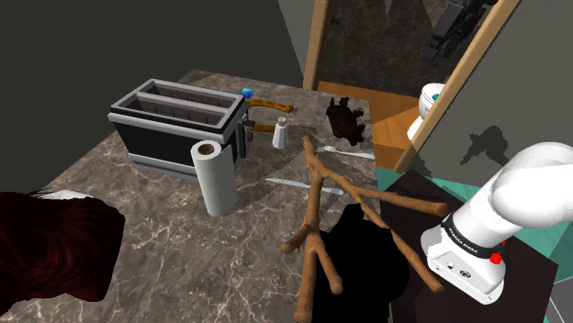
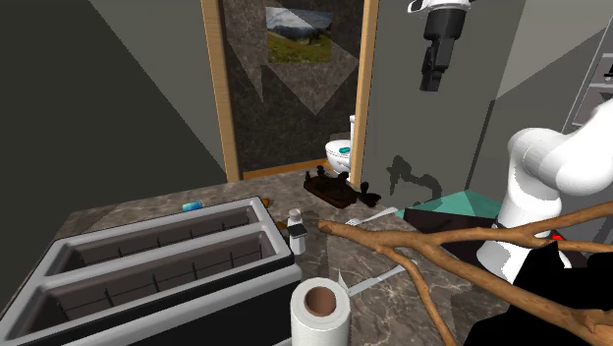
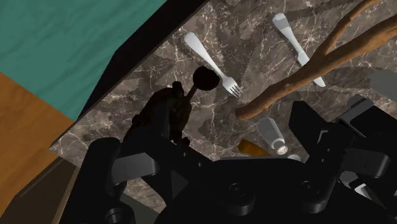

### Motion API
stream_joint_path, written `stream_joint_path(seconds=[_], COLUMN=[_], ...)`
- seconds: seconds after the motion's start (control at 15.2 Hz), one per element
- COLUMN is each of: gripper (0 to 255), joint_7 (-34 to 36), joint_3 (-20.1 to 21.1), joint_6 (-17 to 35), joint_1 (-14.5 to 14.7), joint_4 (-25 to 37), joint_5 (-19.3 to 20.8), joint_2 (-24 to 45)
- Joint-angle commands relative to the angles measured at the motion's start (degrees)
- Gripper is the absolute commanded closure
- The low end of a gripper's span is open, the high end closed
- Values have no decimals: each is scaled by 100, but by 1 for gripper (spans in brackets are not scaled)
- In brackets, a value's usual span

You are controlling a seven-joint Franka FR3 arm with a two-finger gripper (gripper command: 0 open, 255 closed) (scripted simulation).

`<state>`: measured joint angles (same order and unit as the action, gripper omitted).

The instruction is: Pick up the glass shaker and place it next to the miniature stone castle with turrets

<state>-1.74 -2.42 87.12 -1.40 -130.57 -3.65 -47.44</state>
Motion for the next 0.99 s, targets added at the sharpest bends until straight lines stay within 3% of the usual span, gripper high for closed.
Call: stream_joint_path(seconds=[0.0,0.92], gripper=[0,0], joint_7=[0,314], joint_3=[0,951], joint_6=[0,2450], joint_1=[0,388], joint_4=[0,-229], joint_5=[0,-70], joint_2=[0,1953])
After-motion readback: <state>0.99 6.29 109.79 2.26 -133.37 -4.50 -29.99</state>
